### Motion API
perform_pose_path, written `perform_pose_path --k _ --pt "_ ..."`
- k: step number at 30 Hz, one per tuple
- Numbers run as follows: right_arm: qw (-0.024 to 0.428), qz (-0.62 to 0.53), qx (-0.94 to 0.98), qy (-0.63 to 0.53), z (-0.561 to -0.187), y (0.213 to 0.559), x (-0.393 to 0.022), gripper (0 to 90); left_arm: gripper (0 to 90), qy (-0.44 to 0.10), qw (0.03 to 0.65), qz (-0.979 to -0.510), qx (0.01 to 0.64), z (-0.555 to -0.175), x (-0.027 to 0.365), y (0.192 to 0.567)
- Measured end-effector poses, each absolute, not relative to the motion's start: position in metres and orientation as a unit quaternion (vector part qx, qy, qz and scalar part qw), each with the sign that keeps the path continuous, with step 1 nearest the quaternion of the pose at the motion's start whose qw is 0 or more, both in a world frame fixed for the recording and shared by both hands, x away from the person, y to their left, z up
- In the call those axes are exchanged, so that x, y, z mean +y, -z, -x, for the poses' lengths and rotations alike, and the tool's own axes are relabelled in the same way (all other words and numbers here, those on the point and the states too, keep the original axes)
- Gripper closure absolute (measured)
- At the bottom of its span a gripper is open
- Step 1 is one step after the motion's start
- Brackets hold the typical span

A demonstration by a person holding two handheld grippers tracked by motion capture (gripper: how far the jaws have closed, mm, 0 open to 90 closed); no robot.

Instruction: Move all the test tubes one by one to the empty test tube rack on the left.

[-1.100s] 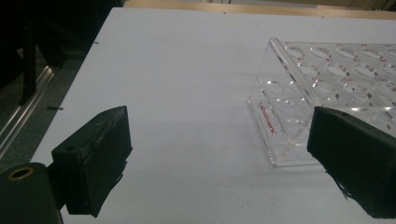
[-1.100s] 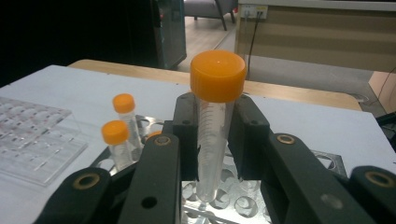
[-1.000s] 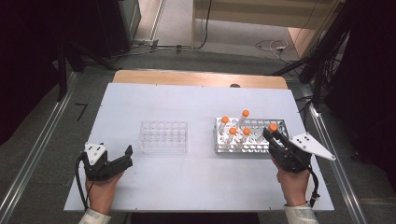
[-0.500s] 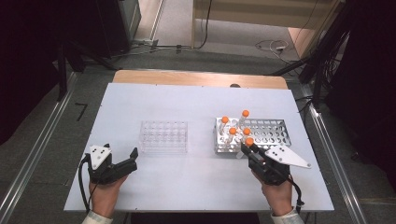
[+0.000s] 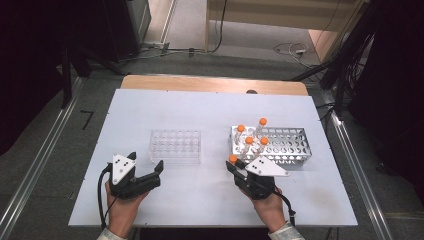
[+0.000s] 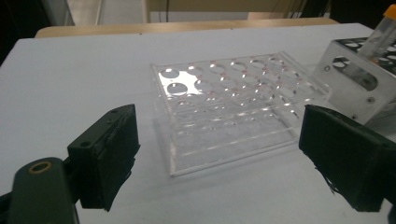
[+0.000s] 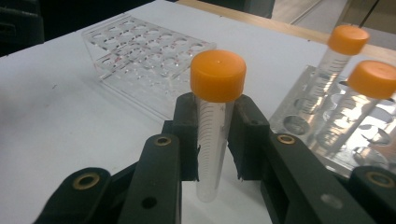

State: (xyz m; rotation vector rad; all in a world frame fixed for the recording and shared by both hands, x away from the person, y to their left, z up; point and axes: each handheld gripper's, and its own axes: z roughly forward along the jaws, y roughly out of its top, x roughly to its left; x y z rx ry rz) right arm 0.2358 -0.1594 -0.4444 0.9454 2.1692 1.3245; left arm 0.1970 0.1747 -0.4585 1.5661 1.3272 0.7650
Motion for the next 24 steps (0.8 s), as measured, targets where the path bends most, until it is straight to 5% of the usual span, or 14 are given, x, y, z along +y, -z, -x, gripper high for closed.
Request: perform_pose_path --k 15,24 --pt "0.206 -0.31 0.795 -0.48 -0.237 0.448 -0.119 72.1 14.4 -0.262 0.485 -0.671 0.496 -0.201 0.139 0.44" --pt "0.192 -0.286 0.808 -0.477 -0.239 0.453 -0.084 72.1 30.8 -0.225 0.523 -0.688 0.45 -0.204 0.115 0.429"
